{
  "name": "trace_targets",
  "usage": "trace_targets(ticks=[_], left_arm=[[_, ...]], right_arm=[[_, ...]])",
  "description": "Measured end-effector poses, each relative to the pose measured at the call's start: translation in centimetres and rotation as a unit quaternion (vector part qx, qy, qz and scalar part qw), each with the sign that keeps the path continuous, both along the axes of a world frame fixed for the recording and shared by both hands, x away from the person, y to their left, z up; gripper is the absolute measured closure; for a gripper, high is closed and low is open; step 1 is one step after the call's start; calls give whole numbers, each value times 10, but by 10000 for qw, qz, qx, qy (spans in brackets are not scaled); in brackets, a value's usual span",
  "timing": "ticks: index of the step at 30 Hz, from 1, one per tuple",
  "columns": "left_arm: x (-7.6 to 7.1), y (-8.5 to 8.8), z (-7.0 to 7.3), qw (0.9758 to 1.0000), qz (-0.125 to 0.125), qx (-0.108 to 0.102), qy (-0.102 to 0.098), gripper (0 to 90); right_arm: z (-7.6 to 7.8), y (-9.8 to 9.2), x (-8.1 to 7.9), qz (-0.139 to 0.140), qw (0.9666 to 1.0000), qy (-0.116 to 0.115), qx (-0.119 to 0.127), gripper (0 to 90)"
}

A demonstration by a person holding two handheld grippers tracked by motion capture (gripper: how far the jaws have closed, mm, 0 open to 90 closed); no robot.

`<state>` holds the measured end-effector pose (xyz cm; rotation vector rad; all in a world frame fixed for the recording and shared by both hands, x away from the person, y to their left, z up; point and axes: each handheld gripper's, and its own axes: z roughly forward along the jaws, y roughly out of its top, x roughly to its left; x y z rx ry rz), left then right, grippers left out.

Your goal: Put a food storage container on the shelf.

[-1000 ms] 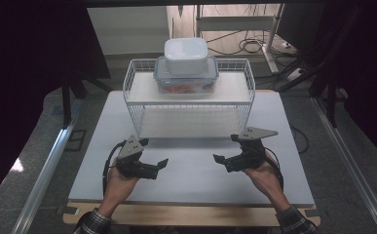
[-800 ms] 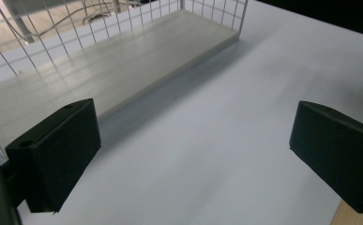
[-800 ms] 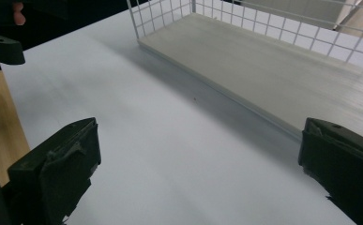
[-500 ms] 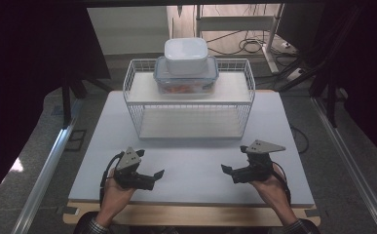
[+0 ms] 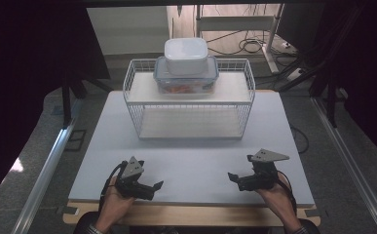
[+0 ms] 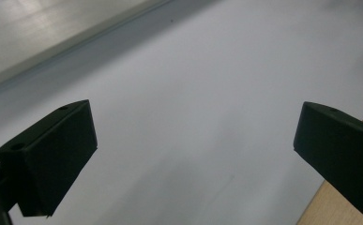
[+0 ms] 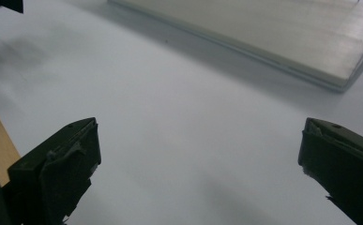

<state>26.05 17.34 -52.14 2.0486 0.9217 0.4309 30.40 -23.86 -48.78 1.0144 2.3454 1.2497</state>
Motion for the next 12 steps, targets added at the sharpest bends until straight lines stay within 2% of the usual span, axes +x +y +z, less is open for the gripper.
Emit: trace_targets(ticks=[6, 12], left_arm=[[2, -1, -6, 9998, 14, 134, 133, 0], [3, 0, -7, 9998, 57, 151, 128, 0]], right_arm=[[-13, 0, -1, 30, 9996, 172, -209, 0], [-19, 4, -1, 88, 9988, 268, -401, 0]])
